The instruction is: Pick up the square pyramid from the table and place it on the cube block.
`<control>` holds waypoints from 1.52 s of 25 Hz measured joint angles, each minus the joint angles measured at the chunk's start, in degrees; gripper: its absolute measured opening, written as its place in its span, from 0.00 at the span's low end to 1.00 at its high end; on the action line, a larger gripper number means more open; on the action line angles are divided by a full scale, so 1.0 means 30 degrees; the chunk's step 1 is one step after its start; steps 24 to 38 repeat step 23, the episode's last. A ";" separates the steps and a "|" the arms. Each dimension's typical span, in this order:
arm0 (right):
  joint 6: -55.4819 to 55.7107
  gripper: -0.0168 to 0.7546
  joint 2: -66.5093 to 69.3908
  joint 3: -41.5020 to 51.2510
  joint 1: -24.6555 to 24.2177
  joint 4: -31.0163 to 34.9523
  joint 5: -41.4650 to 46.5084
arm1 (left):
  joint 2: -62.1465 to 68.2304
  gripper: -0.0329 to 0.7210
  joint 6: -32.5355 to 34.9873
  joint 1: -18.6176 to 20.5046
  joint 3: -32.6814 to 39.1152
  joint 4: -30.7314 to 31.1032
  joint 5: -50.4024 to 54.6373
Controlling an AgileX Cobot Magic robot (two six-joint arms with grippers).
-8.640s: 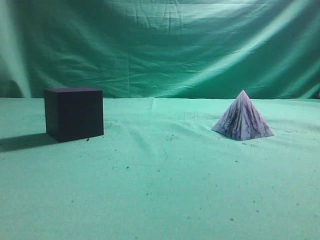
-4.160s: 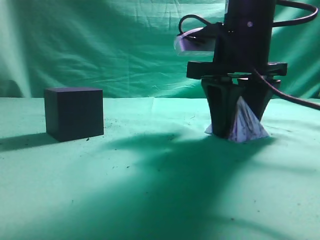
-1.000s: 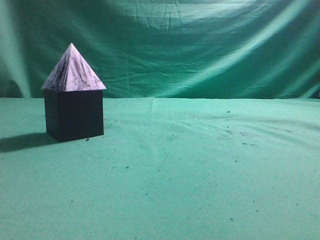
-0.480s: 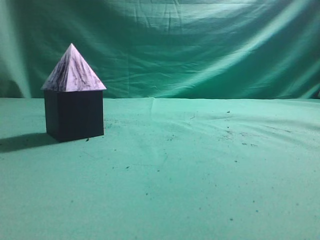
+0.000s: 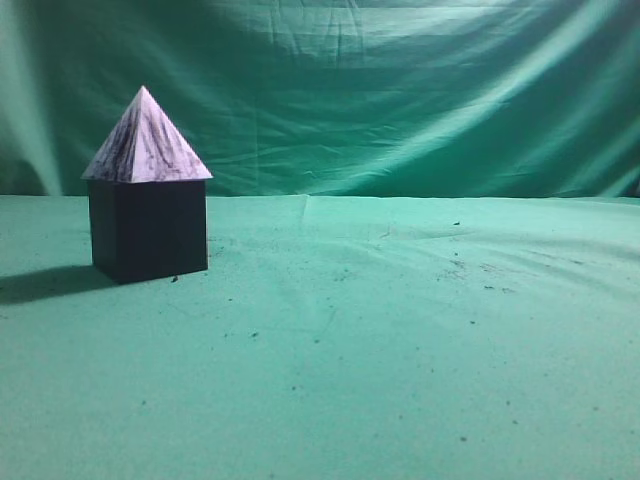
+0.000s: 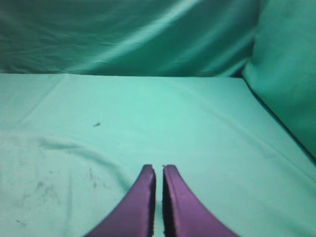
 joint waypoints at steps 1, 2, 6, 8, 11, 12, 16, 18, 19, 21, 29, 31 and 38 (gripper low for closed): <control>0.0000 0.02 -0.0378 0.0553 -0.0097 0.0034 -0.0036 | 0.0000 0.04 0.0000 0.0000 0.0000 0.0000 0.0000; 0.0000 0.02 -0.0552 0.1186 -0.0142 0.0031 -0.0077 | 0.0000 0.04 0.0000 0.0000 0.0000 0.0000 0.0000; 0.0000 0.02 -0.0604 0.1984 -0.0186 0.0312 0.0676 | 0.0000 0.04 0.0000 0.0000 0.0000 0.0000 0.0000; 0.0000 0.02 -0.0604 0.2030 -0.0186 0.0362 0.0760 | 0.0000 0.04 0.0000 0.0000 0.0000 0.0000 0.0000; 0.0000 0.02 -0.0604 0.2030 -0.0186 0.0450 0.0844 | 0.0000 0.04 0.0000 0.0000 0.0000 0.0000 0.0000; 0.0000 0.02 -0.0604 0.2030 -0.0186 0.0450 0.0840 | 0.0000 0.04 0.0000 0.0000 0.0000 0.0000 0.0000; 0.0000 0.02 -0.0633 0.2030 -0.0186 0.0450 0.0840 | 0.0000 0.04 0.0000 0.0000 0.0000 0.0000 0.0000; 0.0000 0.02 -0.0633 0.2030 -0.0186 0.0484 0.0840 | 0.0000 0.04 0.0000 0.0000 0.0000 0.0000 0.0000; 0.0000 0.02 -0.0633 0.2030 -0.0186 0.0484 0.0840 | 0.0000 0.04 0.0000 0.0000 0.0000 0.0000 0.0000; 0.0000 0.02 -0.0633 0.2030 -0.0186 0.0484 0.0840 | 0.0000 0.04 0.0000 0.0000 0.0000 0.0000 0.0000; 0.0000 0.02 -0.0633 0.2030 -0.0186 0.0484 0.0840 | 0.0000 0.04 0.0000 0.0000 0.0000 0.0000 0.0000; 0.0000 0.02 -0.0633 0.2030 -0.0186 0.0484 0.0840 | 0.0000 0.04 0.0000 0.0000 0.0000 0.0000 0.0000; 0.0000 0.02 -0.0633 0.2030 -0.0186 0.0484 0.0840 | 0.0000 0.04 0.0000 0.0000 0.0000 0.0000 0.0000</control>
